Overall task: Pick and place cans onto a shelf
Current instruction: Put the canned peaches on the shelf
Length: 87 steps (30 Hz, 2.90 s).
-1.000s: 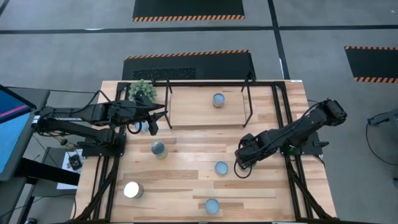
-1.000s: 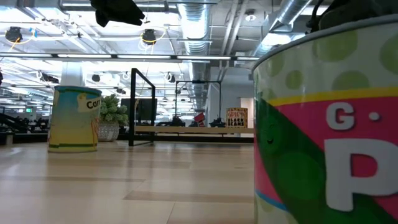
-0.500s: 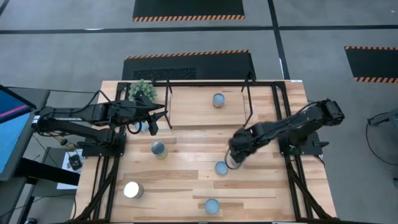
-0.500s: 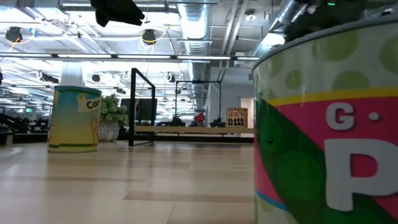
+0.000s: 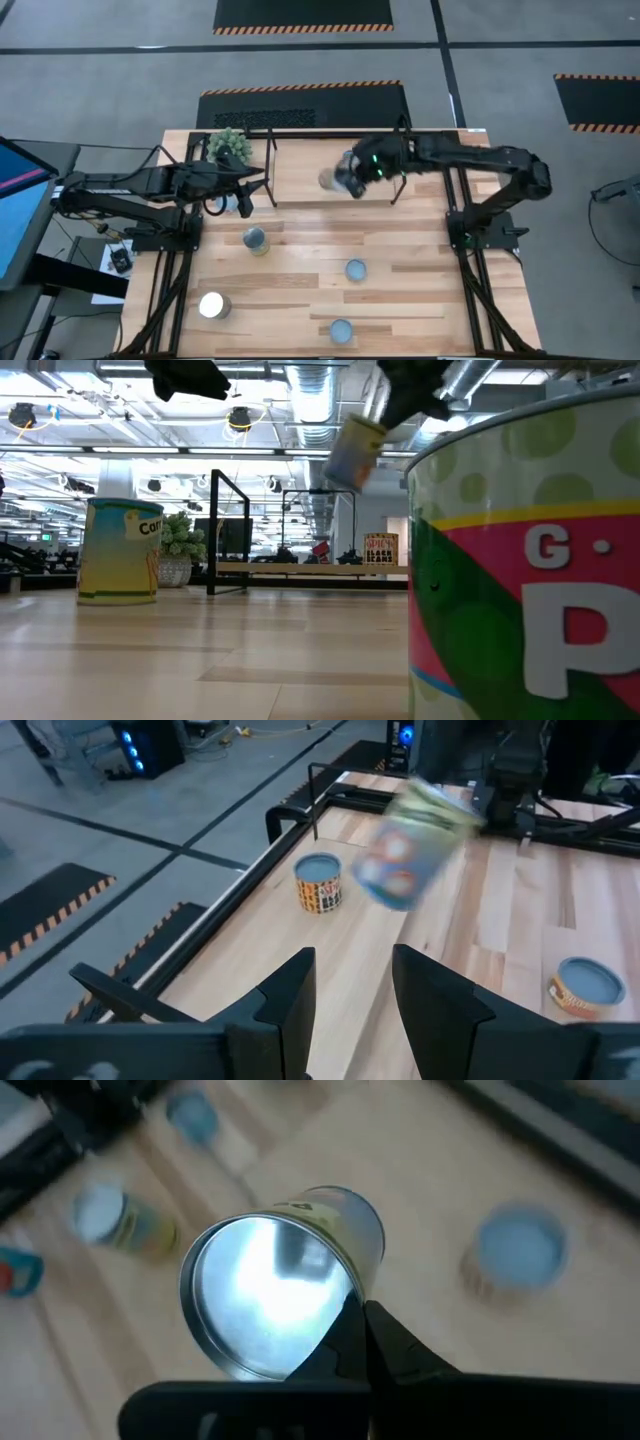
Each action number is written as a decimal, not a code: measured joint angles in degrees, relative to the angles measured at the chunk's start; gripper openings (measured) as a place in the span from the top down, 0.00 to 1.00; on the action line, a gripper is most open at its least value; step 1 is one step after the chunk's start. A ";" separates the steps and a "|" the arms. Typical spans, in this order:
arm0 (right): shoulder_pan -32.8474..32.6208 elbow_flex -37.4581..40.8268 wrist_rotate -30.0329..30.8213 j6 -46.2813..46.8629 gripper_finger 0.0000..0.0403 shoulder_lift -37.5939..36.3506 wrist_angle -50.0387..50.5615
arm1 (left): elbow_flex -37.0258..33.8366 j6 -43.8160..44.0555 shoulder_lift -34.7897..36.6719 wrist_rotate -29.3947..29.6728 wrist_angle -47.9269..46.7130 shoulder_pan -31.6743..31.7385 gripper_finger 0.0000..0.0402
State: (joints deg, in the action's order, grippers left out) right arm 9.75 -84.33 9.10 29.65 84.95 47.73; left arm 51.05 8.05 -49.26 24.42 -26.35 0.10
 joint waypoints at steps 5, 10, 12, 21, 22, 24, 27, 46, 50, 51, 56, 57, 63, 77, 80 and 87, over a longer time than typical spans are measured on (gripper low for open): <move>7.47 -5.12 -7.18 -9.97 1.00 7.17 -3.92 | 0.00 -0.35 1.09 1.83 -0.08 0.00 0.69; 12.04 -16.90 -10.58 -18.40 1.00 18.09 1.09 | -0.04 -0.33 2.17 3.33 -0.57 0.00 0.69; 13.24 -23.25 -10.75 -21.44 1.00 22.47 4.54 | -0.04 -0.35 2.25 3.50 -0.16 0.00 0.69; 16.02 -50.49 -11.86 -27.36 1.00 39.49 20.15 | -0.04 -0.68 2.18 4.42 -0.37 -0.03 0.69; 15.99 -48.46 -13.19 -27.23 1.00 39.25 17.79 | -0.04 -0.77 2.19 4.46 -0.35 -0.02 0.69; 16.25 -47.20 -16.07 -26.23 1.00 39.68 17.33 | -0.04 -0.82 2.15 4.62 -0.31 -0.01 0.69; 15.61 -47.33 -16.23 -25.33 1.00 41.05 16.61 | -0.04 -0.83 2.17 4.79 0.21 0.00 0.69; 11.92 -47.27 -15.05 -25.02 0.89 44.91 20.49 | -0.04 -0.43 2.17 4.72 0.20 0.00 0.69; 11.99 -47.26 -14.89 -25.02 0.85 44.91 19.86 | -0.04 -0.37 2.17 4.72 0.20 0.00 0.69; 12.03 -47.26 -14.37 -25.03 0.84 44.91 19.34 | -0.04 -0.37 2.17 4.70 0.18 0.00 0.69; 12.43 -47.29 -13.06 -25.13 0.82 44.89 16.94 | -0.04 -0.35 2.17 4.65 0.18 0.00 0.69; 12.51 -47.35 -13.25 -25.04 0.82 44.65 17.23 | -0.04 -0.35 2.17 4.64 0.18 0.00 0.69; 11.85 -49.66 -11.43 -23.63 0.83 42.28 26.19 | -0.04 -0.35 2.17 4.61 0.11 0.00 0.69; 3.33 -46.41 -10.54 -21.23 0.84 41.93 33.39 | -0.02 -0.35 2.15 4.65 -0.48 0.00 0.69; 2.72 -44.41 -10.40 -20.17 0.84 41.90 33.24 | -0.02 -0.35 2.15 4.66 -0.46 0.00 0.69; 2.80 -37.69 -9.11 -18.03 0.84 41.94 26.51 | -0.02 -0.35 2.15 4.68 -0.41 0.00 0.69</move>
State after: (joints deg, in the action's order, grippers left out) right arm 12.56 -122.01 -0.01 11.62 126.89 74.23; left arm 51.03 7.70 -47.11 29.10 -26.76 0.10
